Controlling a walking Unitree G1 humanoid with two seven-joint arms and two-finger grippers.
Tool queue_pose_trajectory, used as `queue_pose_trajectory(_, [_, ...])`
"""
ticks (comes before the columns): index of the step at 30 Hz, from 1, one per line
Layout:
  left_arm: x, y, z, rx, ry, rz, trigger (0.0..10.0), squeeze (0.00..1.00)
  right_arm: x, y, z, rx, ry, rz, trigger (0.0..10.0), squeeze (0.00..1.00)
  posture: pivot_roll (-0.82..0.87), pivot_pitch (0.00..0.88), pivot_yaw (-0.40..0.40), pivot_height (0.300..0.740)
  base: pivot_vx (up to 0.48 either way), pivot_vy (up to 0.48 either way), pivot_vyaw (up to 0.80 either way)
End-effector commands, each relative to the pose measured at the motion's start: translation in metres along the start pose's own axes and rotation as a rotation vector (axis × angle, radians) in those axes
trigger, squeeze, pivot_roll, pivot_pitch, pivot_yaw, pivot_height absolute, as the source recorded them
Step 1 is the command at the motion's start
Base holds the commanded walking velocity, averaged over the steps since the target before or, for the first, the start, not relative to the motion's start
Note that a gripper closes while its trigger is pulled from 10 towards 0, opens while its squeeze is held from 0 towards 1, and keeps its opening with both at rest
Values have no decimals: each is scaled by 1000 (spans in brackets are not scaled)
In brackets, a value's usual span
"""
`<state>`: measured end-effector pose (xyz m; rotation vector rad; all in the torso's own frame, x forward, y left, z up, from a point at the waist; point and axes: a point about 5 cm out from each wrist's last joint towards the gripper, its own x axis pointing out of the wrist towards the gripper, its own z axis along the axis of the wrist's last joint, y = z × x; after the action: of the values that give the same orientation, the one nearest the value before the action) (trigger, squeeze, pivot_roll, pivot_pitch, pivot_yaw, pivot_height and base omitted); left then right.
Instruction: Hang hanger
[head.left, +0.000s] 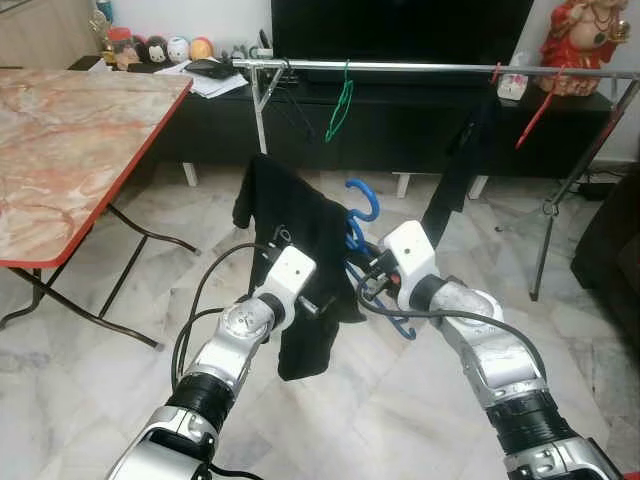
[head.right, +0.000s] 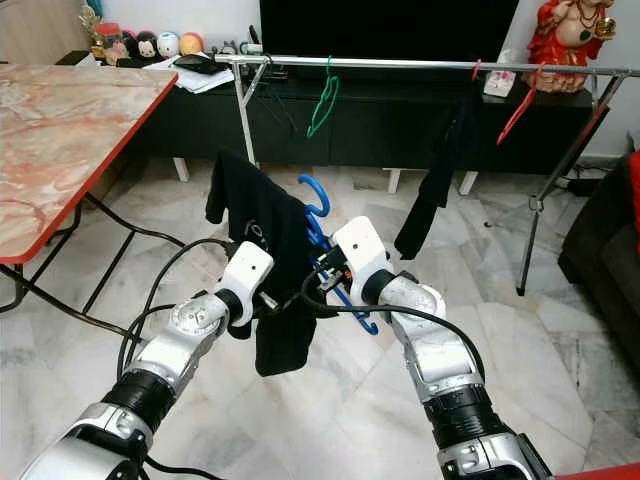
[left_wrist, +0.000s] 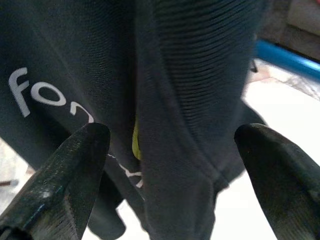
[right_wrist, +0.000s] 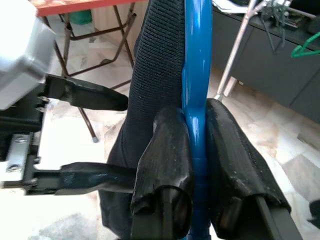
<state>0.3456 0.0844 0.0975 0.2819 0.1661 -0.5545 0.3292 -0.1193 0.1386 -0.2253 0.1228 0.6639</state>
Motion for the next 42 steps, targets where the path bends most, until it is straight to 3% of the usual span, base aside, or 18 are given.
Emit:
queue_pose_trajectory(1, [1, 4, 4, -4, -16, 25, 10000, 0, -1, 2, 14, -9, -57, 9, 0, 0, -78, 0, -59, 740, 0, 0, 0])
queue_pose_trajectory(14, [3, -6, 7, -2, -60, -86, 10000, 0, -6, 9, 10, -8, -16, 65, 0, 0, -84, 0, -60, 740, 0, 0, 0])
queue_pose_trajectory(19, [3, -4, 5, 16, -53, -66, 10000, 0, -9, 10, 12, -8, -17, 78, 0, 0, -87, 0, -59, 740, 0, 0, 0])
queue_pose_trajectory(20, [3, -4, 5, 18, -49, -59, 3255, 0, -9, 9, 12, -8, -17, 79, 0, 0, -87, 0, -59, 740, 0, 0, 0])
queue_pose_trajectory(21, [3, -2, 4, 25, -40, -43, 0, 0, -10, 9, 11, -9, -14, 80, 0, 0, -88, 0, -60, 740, 0, 0, 0])
queue_pose_trajectory(28, [2, 3, 0, 86, -13, -37, 0, 0, -11, 8, 10, -14, -3, 88, 0, 0, -86, 0, -58, 740, 0, 0, 0])
queue_pose_trajectory(42, [2, 2, -2, 72, -23, -33, 0, 0, -11, 9, 3, -12, 21, 96, 0, 0, -84, 0, -62, 740, 0, 0, 0])
